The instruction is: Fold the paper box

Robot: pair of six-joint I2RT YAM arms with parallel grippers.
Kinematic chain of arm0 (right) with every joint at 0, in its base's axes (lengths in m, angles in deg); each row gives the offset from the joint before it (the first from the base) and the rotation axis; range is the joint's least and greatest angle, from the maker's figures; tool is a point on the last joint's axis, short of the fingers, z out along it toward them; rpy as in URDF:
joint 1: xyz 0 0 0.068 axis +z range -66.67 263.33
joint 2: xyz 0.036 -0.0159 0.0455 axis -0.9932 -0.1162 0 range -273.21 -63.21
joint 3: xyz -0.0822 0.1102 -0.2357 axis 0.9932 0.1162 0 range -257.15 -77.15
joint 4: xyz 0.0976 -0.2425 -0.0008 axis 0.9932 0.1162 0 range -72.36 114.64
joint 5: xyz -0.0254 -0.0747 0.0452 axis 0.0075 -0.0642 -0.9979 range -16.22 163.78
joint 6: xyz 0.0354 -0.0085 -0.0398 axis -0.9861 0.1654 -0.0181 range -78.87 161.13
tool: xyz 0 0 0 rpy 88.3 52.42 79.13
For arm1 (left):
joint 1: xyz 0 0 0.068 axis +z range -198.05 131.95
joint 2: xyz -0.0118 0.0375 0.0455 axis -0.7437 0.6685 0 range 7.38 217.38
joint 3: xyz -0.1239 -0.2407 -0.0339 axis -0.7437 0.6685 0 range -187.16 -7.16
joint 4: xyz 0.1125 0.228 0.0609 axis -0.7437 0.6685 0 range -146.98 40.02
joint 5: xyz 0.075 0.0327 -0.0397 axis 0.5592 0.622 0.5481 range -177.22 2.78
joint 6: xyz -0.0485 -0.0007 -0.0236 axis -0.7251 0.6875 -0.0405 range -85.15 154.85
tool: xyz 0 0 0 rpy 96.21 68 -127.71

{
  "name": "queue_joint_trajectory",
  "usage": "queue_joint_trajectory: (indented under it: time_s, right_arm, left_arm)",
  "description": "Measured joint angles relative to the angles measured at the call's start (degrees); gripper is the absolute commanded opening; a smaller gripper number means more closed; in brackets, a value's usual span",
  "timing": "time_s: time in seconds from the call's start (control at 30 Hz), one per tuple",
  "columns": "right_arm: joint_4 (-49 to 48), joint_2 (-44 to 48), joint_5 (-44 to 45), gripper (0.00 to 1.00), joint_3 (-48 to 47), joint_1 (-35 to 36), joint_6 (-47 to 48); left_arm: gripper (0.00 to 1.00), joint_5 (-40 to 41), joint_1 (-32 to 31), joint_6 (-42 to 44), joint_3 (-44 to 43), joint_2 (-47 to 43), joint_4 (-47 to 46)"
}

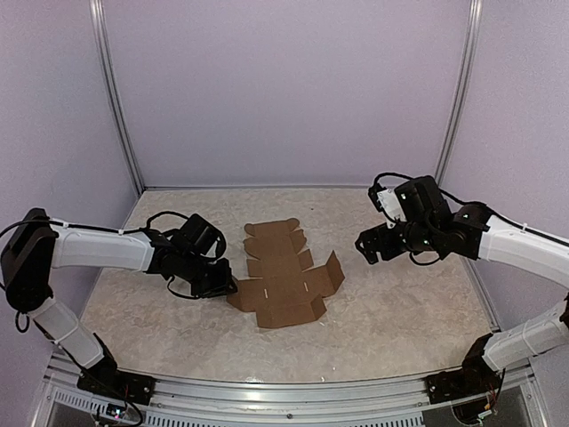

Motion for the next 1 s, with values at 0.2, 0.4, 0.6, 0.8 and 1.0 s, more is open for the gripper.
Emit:
queue_joint_trajectory:
  time_s: [0.2, 0.4, 0.6, 0.8, 1.0]
  right_arm:
    - [0.02, 0.83, 0.02, 0.96, 0.04, 0.02, -0.17]
    - [0.24, 3.02, -0.59, 0.95, 0.04, 0.04, 0.76]
    - [1.81, 6.71, -2.36, 0.92, -0.37, 0.81, 3.63]
    - [5.73, 9.33, -4.79, 0.92, -2.43, 3.34, 7.67]
    - [10.82, 9.62, -5.84, 0.92, -4.37, 6.19, 11.32]
  left_arm:
    - [0.0, 1.46, -0.63, 3.5, -3.89, 0.42, 4.28]
    - [0.0, 4.33, -2.12, 13.66, -14.8, 2.54, 12.24]
    - [0.0, 5.95, -3.26, 25.97, -22.4, 3.87, 15.82]
    - [0.0, 4.9, -3.56, 37.53, -28.92, 6.95, 18.82]
    - [0.0, 5.97, -5.9, 50.42, -34.38, 11.89, 21.86]
